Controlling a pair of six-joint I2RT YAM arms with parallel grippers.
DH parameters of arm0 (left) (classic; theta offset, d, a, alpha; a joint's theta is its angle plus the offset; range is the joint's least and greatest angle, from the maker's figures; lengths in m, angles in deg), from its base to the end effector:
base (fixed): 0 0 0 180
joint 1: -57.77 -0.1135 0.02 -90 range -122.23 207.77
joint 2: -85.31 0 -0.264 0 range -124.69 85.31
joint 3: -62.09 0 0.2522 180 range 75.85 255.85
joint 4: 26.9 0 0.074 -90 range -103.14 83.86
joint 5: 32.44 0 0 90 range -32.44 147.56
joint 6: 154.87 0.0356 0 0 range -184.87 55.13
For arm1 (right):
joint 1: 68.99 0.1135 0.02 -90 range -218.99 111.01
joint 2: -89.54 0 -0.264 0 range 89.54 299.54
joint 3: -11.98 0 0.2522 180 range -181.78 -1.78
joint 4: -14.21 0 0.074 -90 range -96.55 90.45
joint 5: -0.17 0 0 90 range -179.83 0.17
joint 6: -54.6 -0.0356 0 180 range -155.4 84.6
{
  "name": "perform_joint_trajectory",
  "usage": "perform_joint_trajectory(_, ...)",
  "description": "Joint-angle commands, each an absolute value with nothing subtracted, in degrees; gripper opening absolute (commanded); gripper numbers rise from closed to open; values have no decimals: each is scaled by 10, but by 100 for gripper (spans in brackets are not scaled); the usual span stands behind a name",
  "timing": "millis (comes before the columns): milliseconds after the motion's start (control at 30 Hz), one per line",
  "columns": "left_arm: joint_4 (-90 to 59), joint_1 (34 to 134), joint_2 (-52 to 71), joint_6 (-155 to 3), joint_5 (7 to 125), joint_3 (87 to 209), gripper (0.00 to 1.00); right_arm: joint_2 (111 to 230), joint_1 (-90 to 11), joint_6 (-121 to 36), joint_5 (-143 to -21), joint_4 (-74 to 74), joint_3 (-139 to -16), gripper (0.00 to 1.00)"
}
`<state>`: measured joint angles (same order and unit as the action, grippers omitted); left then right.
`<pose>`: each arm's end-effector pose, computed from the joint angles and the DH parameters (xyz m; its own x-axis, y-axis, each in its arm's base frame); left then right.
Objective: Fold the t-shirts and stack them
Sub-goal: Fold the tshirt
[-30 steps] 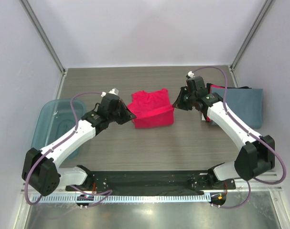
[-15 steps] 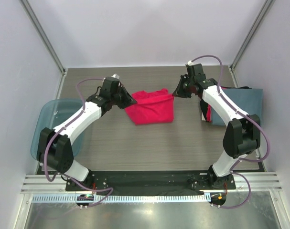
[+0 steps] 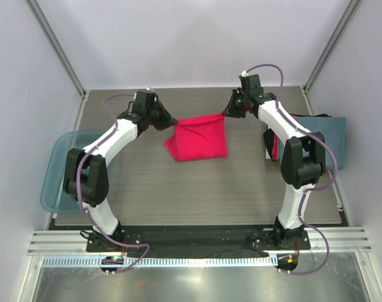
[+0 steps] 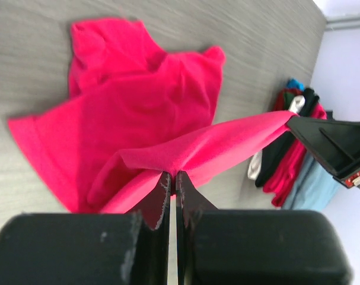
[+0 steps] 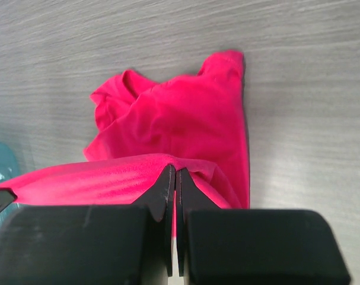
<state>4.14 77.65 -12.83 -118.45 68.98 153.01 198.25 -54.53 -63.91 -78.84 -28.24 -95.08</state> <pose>0.3673 -0.1403 0.2757 -0.7316 -0.5742 -0.3675 -0.1839 0.6853 -0.7046 0.4195 0.1152 0.2805 -0.7724 0.2847 -0.5677 -0.0102 0.8882 0.4593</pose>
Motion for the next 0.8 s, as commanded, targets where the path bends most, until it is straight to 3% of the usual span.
perform_joint_trajectory(0,15,757,-180,-1183,698,1565,0,2026,-561,-626,-793,-253,-1007,1)
perform_joint_trajectory(300,-4,730,-334,-1191,712,1700,0,2158,-577,-644,-745,-219,-1137,2)
perform_joint_trajectory(367,-14,724,-371,-1196,714,1726,4,2199,-579,-650,-737,-216,-1165,6)
perform_joint_trajectory(400,-21,723,-385,-1196,718,1738,9,2209,-581,-655,-741,-214,-1183,16)
perform_joint_trajectory(433,-21,721,-404,-1195,723,1749,31,2216,-582,-665,-741,-207,-1186,46)
perform_joint_trajectory(467,-15,720,-411,-1190,720,1758,49,2221,-582,-669,-745,-198,-1188,57)
perform_joint_trajectory(500,-14,720,-411,-1175,715,1767,59,2223,-581,-672,-756,-195,-1188,70)
perform_joint_trajectory(533,-15,720,-409,-1169,711,1767,76,2217,-582,-671,-772,-192,-1181,83)
perform_joint_trajectory(600,-16,720,-387,-1152,695,1747,86,2185,-582,-657,-779,-165,-1137,84)
perform_joint_trajectory(767,-29,723,-326,-1131,686,1681,85,2086,-583,-606,-774,-57,-981,78)
